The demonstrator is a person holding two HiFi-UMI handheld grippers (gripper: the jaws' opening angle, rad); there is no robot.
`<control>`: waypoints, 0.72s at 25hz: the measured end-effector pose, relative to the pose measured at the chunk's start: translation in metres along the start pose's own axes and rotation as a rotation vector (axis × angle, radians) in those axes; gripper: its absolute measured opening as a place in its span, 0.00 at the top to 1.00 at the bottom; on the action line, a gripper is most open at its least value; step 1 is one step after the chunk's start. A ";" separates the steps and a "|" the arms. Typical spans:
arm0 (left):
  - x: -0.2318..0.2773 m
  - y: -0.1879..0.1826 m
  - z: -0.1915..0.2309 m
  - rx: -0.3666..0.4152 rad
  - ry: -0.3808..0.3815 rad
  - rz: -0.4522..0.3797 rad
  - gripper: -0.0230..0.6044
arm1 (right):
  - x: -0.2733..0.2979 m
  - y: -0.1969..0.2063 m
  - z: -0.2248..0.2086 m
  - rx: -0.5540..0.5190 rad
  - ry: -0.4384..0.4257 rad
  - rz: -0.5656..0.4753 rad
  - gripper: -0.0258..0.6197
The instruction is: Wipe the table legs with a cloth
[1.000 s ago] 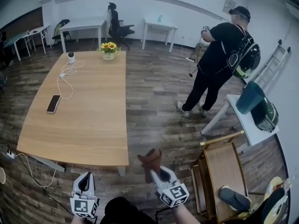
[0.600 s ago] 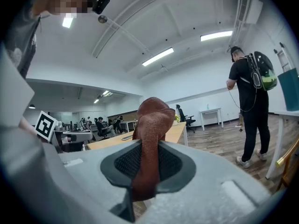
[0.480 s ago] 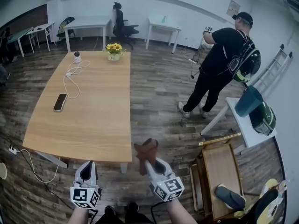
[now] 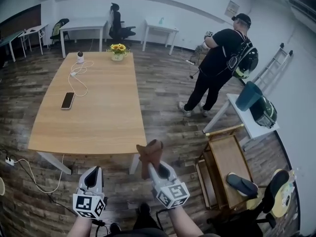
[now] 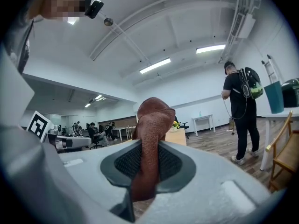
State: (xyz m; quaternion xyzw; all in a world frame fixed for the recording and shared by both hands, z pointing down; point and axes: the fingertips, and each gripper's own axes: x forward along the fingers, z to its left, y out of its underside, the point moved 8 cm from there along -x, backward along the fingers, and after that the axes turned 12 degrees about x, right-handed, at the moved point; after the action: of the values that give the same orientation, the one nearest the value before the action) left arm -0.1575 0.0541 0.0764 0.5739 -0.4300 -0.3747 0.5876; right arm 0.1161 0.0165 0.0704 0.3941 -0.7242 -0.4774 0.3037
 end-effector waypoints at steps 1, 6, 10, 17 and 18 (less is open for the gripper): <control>-0.012 0.001 0.003 0.001 -0.001 0.004 0.93 | -0.006 0.004 0.011 0.003 0.003 -0.004 0.86; -0.067 -0.003 0.015 -0.021 0.006 -0.011 0.93 | -0.039 0.021 0.064 0.020 0.013 -0.008 0.86; -0.104 -0.005 0.011 -0.023 0.075 -0.012 0.93 | -0.070 0.024 0.105 0.006 0.021 -0.016 0.86; -0.157 -0.007 -0.007 -0.041 0.067 -0.019 0.93 | -0.122 0.035 0.142 -0.043 -0.012 0.034 0.86; -0.163 -0.007 -0.013 -0.038 0.067 -0.016 0.93 | -0.127 0.037 0.141 -0.027 -0.008 0.031 0.86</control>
State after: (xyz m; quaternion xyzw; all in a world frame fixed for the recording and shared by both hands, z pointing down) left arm -0.2023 0.2106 0.0578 0.5783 -0.3984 -0.3679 0.6094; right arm 0.0546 0.1983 0.0460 0.3770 -0.7249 -0.4840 0.3132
